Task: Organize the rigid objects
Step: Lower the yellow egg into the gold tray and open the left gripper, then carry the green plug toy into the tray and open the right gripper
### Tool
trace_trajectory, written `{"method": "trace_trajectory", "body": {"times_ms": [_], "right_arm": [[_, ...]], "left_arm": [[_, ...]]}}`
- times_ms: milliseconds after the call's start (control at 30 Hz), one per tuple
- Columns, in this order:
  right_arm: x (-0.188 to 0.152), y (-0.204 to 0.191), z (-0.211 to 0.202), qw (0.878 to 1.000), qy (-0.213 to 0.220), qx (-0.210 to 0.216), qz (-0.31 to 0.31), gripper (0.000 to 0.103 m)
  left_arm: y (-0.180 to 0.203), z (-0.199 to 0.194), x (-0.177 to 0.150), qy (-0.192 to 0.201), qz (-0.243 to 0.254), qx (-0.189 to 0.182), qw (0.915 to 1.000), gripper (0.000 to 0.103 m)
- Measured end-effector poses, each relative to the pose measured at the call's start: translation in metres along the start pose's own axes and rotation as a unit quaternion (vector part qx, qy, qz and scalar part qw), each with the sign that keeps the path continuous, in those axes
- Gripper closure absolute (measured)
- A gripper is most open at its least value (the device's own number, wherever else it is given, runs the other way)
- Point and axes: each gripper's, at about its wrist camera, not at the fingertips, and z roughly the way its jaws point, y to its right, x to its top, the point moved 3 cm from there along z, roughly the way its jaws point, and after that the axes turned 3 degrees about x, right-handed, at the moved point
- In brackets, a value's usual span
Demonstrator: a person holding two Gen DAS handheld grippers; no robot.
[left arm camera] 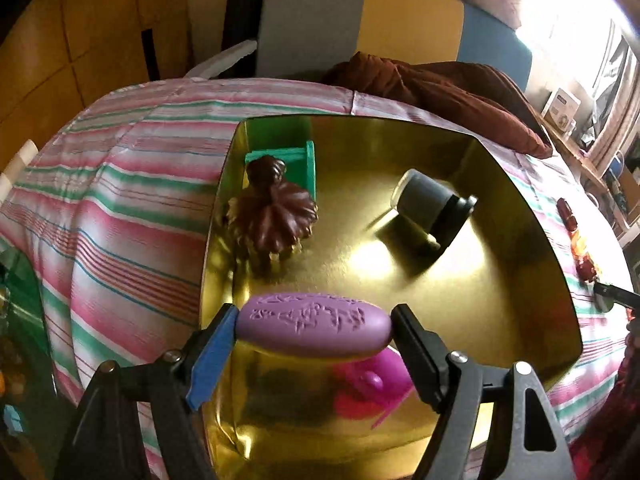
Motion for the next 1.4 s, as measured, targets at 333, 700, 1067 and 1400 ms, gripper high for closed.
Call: {"method": "trace_trajectory", "body": {"times_ms": [333,700,1067,1400], "right_arm": [[0.000,-0.001,-0.002,1.000,0.002,-0.001,-0.002,0.020],[-0.001,-0.004,-0.003,1.000,0.002,0.005,-0.012,0.020],[-0.007,-0.020,-0.010,0.999,0.002,0.038,-0.030,0.021],[-0.021,-0.058,-0.022,0.992,-0.013,0.098,-0.080,0.021]], "left_arm": [[0.001,-0.050,-0.002,0.064,-0.003,0.027,0.9976,0.025],[0.013,-0.078,-0.011,0.084,0.025,0.032,0.9957,0.025],[0.025,-0.083,-0.023,0.084,0.041,0.023,0.9954,0.026],[0.025,-0.089,-0.022,0.090,0.035,0.011,0.9953,0.030]]}}
